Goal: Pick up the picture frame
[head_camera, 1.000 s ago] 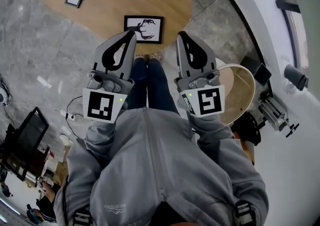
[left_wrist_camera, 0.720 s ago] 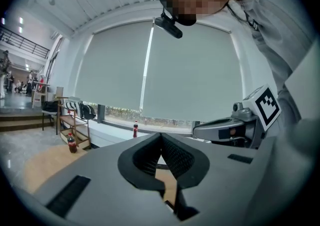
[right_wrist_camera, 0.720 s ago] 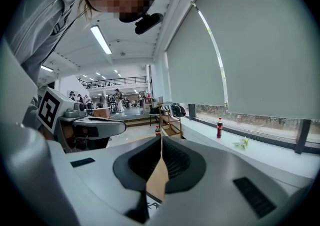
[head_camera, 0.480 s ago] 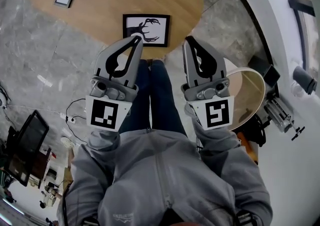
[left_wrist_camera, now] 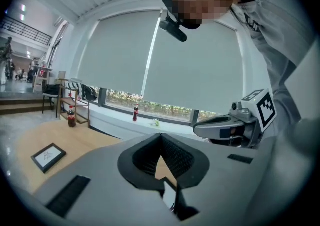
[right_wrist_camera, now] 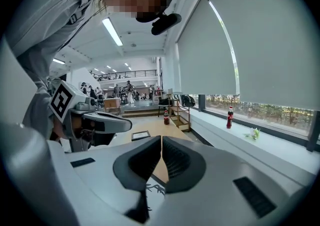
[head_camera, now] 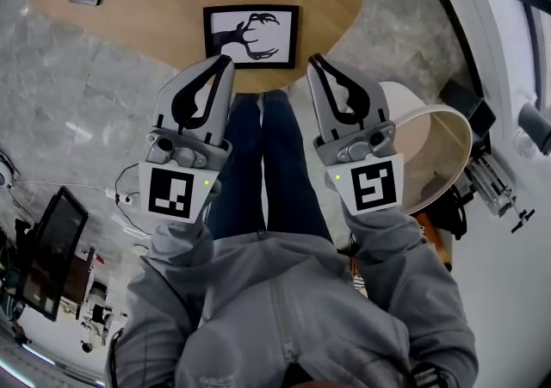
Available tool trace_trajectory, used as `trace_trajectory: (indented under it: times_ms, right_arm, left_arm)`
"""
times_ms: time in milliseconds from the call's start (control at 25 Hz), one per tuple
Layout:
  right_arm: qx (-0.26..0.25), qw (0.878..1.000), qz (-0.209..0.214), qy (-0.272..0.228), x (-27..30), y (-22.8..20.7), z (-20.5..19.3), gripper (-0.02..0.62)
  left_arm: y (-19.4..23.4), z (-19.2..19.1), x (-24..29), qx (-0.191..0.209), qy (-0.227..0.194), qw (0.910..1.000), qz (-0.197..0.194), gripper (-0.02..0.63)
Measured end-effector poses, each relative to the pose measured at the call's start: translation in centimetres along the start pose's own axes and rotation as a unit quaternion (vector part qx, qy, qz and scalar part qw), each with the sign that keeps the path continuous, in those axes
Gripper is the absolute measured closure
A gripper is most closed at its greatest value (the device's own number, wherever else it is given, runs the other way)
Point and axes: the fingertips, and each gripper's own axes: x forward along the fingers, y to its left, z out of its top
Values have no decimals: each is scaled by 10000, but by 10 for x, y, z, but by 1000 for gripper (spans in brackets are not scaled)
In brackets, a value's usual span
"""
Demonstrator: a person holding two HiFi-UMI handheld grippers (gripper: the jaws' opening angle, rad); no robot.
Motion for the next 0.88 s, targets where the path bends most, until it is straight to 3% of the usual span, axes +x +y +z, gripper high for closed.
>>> trace_trajectory:
  times_ms: [480, 680, 880]
  right_arm:
    - [246, 9995, -194, 85, 27, -4, -71, 563]
    - [189, 9996, -206, 107, 34, -2, -88, 563]
    - [211, 9992, -244, 216, 38, 3, -110, 563]
  left_arm:
    - [27, -71, 19, -260, 141, 9994, 164, 588]
    - [33, -96, 21, -138, 329, 9991, 212, 588]
    - [37, -122, 26, -311, 515, 9978, 269, 588]
